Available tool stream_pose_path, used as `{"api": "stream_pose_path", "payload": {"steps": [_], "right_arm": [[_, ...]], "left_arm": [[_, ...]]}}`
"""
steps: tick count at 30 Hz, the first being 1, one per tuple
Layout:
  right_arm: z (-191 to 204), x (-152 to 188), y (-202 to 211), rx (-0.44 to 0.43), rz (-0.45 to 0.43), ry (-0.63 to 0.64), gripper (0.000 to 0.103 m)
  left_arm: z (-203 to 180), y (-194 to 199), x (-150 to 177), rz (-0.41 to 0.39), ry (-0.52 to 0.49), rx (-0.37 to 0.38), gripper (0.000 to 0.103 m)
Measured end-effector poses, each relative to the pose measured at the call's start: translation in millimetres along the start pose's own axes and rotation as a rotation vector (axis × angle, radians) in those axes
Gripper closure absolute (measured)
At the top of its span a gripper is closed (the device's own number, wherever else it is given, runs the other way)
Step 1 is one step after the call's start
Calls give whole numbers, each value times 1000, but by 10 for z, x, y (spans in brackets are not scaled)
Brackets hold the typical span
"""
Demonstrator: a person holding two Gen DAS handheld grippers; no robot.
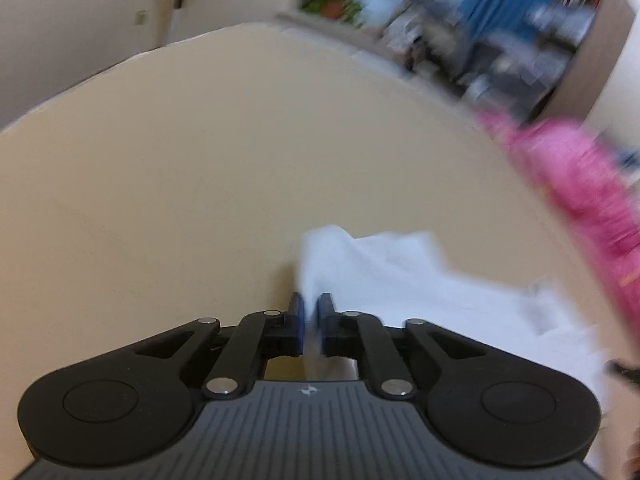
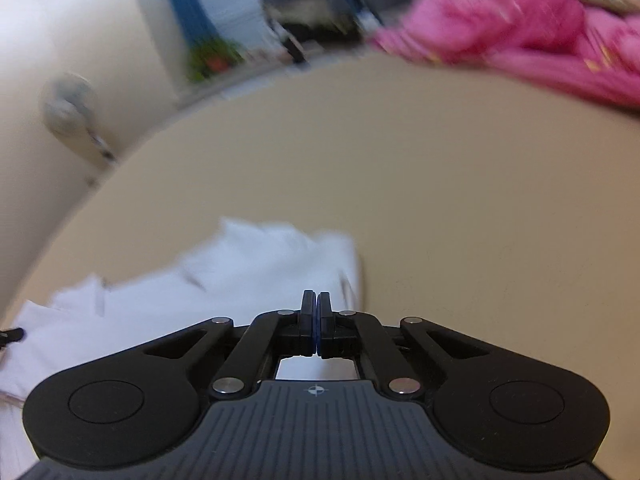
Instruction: Fold small clothes
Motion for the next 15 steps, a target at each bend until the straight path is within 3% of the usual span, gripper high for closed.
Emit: {"api": "stream_pose_path", "payload": {"steps": [1, 2, 4, 6, 8, 9, 10, 11, 12, 14, 15], "right_arm": [[-30, 31, -61, 62, 37, 11, 101], [-75, 59, -95, 128, 62, 13, 99], [-96, 5, 6, 144, 14, -1, 99], [-25, -76, 191, 59, -67, 5, 99], [50, -45, 235, -10, -58, 34, 91], [60, 18, 178, -2, -1, 46, 83], [49, 116, 74, 36, 88, 61, 81], [10, 200, 10, 74, 153, 53, 81], [-19, 220, 23, 81, 155, 18, 77], [-12, 164, 185, 50, 62, -14, 77], [-4, 202, 217, 51, 33, 29, 76]], "left_arm": [[14, 22, -14, -4, -25, -76, 91], [57, 105, -64, -31, -4, -91, 91], [95, 350, -171, -91, 53, -5, 91], [9, 518, -155, -103, 16, 108, 91], [-127, 449, 22, 2, -84, 160, 88], [-191, 312, 165, 107, -151, 142, 87], [-234, 183, 327, 192, -224, 58, 81], [-286, 222, 402, 159, -270, 8, 77], [-372, 317, 382, 125, -302, -12, 77], [-441, 555, 315, 19, -259, 46, 75], [-409, 606, 372, -8, -243, 65, 69]]}}
Point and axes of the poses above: each gripper's, at about its wrist camera, not at the fingertips, and y roughly against the way its jaws point, z to its left, x to its underside, the point moved 1 cm from there along -y, roughly the way its jaws point, and after that the axes turned 9 degrees about -z, right-handed, at the moved point
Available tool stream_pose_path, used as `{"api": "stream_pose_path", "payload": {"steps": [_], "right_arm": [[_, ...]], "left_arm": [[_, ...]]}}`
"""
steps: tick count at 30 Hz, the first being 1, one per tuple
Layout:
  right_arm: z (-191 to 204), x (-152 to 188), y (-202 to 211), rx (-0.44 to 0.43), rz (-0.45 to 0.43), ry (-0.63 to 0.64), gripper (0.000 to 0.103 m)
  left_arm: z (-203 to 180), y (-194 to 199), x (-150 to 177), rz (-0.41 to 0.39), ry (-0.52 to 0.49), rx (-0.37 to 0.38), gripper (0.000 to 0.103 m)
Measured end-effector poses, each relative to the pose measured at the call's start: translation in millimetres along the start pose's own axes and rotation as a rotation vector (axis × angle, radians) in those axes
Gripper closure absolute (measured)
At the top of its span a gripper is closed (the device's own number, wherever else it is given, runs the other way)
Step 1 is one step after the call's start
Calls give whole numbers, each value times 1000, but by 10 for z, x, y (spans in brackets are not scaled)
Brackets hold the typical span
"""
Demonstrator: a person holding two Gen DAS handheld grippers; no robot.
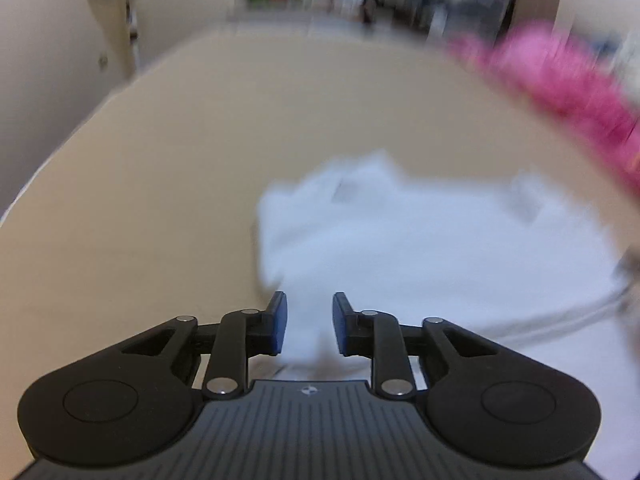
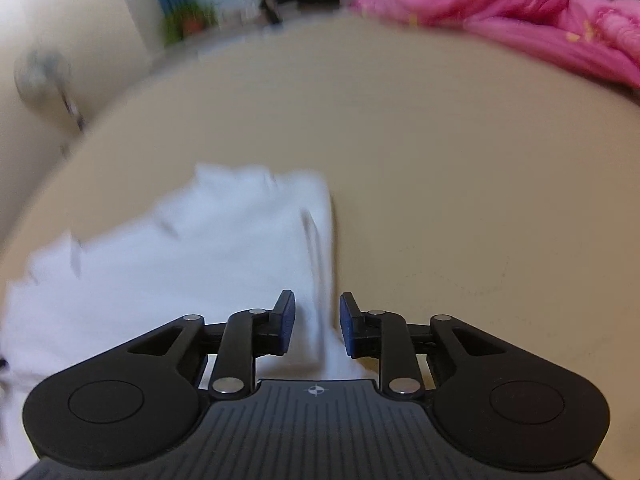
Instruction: Fold small clothes
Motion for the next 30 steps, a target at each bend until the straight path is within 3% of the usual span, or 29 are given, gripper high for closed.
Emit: {"api": "stream_pose_path", "payload": {"steps": [2, 4, 7, 10, 14, 20, 23, 25, 27, 30], "right_arm": [[-75, 180, -120, 97, 123, 67, 59], [-146, 75, 103, 112, 96, -5, 60], [-182, -153, 751, 68, -62, -85, 60], [-212, -138, 1326, 47, -147, -91, 59], [-266, 62, 1773, 35, -155, -119, 59], [-285, 378, 2495, 26, -187, -25, 59], [-389, 538, 2647, 38, -148, -26, 59], [-490, 648, 2696, 53, -97, -48, 59], [-552, 746, 2664, 62, -33, -78, 60], [-661, 922, 2572, 50, 108, -122, 60]], "left_arm": [[-33, -243, 210, 190, -72, -111, 67], [-71, -18, 230, 125, -73, -132, 67], [-164, 500, 164, 9, -22, -113, 63], [-349, 848, 183, -27, -23, -142, 63], [-542, 1301, 318, -54, -28, -134, 63], [-492, 2137, 603, -60, -14, -85, 63], [-393, 2387, 818, -21, 10, -62, 63], [-297, 2436, 993, 50, 47, -65, 64], [-210, 2400, 1188, 130, 72, -66, 64], [-108, 2317, 1421, 190, 104, -85, 64]]}}
Point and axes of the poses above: each gripper's, at about its wrist camera, not at the fingertips, and y roughly against the way its jaws point, z to its left, x to its underside, the point moved 1 cm from there along -y, roughly the way its jaws point, and after that the axes turned 9 degrees about -z, right-handed, at the moved point
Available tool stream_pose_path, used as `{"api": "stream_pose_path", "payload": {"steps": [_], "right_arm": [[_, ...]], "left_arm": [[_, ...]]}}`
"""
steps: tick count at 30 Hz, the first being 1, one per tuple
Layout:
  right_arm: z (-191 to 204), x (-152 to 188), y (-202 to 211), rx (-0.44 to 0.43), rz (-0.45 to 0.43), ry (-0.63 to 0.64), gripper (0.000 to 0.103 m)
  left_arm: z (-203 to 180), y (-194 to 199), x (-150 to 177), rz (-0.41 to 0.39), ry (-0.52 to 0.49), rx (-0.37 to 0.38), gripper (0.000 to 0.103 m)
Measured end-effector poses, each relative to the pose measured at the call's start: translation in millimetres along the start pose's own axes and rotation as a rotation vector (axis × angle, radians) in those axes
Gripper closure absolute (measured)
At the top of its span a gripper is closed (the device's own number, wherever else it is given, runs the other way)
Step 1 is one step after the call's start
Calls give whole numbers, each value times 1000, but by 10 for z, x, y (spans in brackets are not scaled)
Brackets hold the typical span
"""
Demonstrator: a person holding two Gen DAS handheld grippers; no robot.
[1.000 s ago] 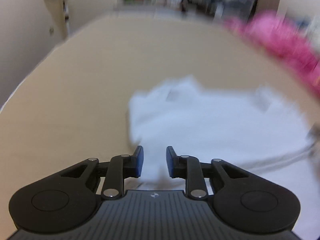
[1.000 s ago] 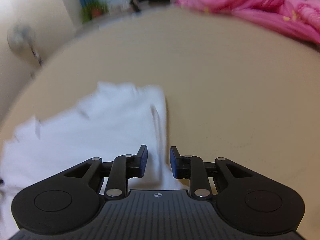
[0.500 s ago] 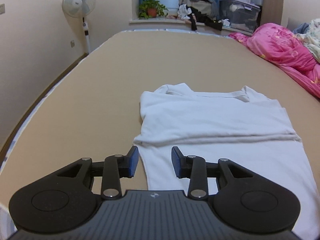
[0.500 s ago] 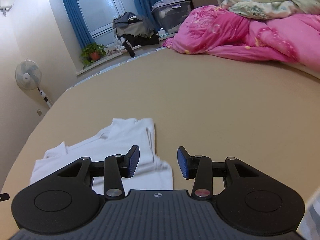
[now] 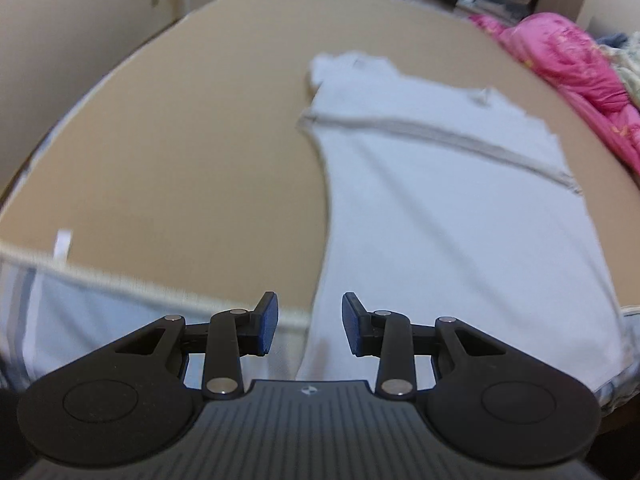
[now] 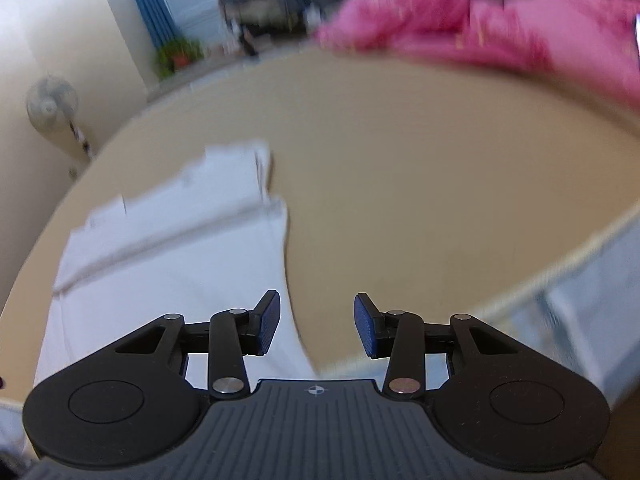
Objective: Fold small clothes
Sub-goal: 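Grasp the shirt hem with both grippers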
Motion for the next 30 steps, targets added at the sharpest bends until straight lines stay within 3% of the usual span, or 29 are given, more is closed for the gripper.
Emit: {"api": "stream_pose_path", "payload": {"steps": [3, 8, 14, 26, 29, 30], "right_arm": [[-81, 117, -135, 12, 110, -39, 60], [-82, 251, -281, 19, 206, -61, 60], [23, 467, -411, 51, 322, 23, 60], [77, 499, -413, 43, 341, 90, 59], [96, 495, -451, 39, 341, 103, 66], [103, 500, -451, 28, 343, 104, 76]], "left_arm": [[49, -167, 160, 61, 60, 52, 63], [103, -293, 348, 133, 93, 5, 64], [238, -282, 439, 167, 165, -15, 64], [45, -216, 455, 153, 82, -56, 68], [35, -253, 442, 152, 77, -57, 72], [34, -253, 442, 151, 77, -56, 77]]}}
Point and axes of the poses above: each gripper's, at about its wrist camera, not at the fingertips, and y roughly against the way its jaws point, z to its left, x to its underside, the point moved 1 cm from there along -y, roughly the way its jaws point, and after that the axes turned 9 degrees about -z, right-handed, at the moved point
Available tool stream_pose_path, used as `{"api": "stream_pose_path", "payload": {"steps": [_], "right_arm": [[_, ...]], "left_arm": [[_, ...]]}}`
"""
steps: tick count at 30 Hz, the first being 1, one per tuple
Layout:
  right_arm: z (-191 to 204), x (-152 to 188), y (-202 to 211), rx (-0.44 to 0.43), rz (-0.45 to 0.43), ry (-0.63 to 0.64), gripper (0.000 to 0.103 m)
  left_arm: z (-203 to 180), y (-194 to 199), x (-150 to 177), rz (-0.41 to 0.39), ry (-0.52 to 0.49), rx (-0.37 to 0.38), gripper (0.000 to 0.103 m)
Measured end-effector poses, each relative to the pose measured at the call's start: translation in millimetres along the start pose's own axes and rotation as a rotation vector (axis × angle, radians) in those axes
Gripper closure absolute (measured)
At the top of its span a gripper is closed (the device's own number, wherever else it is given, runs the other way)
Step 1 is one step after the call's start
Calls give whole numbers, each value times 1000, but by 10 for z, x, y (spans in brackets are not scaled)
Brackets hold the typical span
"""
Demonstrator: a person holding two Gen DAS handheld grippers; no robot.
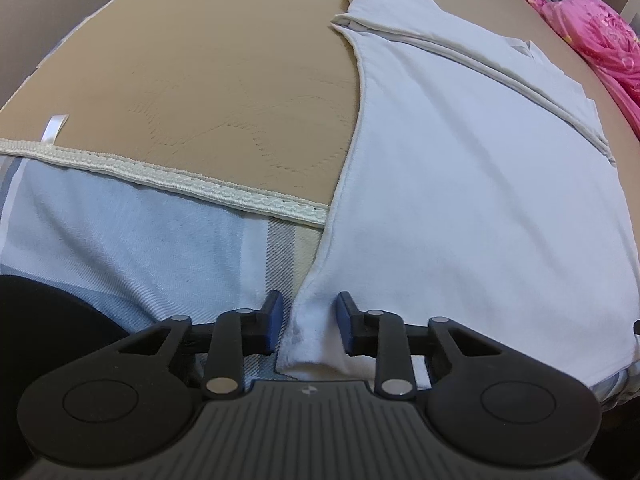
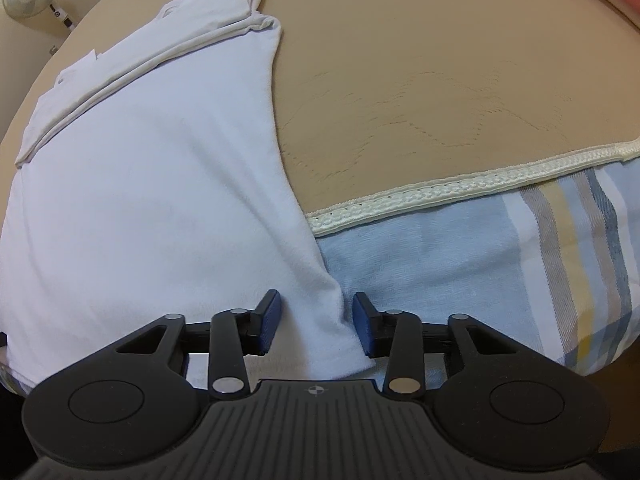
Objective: Fold small clothes
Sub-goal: 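Grasp the shirt hem with both grippers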
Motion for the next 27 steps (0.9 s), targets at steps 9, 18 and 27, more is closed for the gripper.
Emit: {"api": "stream_pose_path", "payload": {"steps": [9, 18, 27], "right_arm": [[-38, 5, 29, -20, 2, -44, 91], [-4, 27, -7, -14, 4, -21, 88], [-66, 55, 42, -27, -6, -65, 96]], "left_arm": [[50, 29, 6, 14, 48, 60, 93], [53, 10, 8, 22, 56, 62, 93], [102, 71, 45, 22, 108, 78, 94]]}}
Point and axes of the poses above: each gripper's, at about its wrist camera, not at the fingertips, and y roughly against the way its jaws point, z to its left, x to its underside, the point moved 1 cm from there along -y, roughly the way its jaws point, and after that the axes turned 9 degrees about -z, right-handed, at the moved point
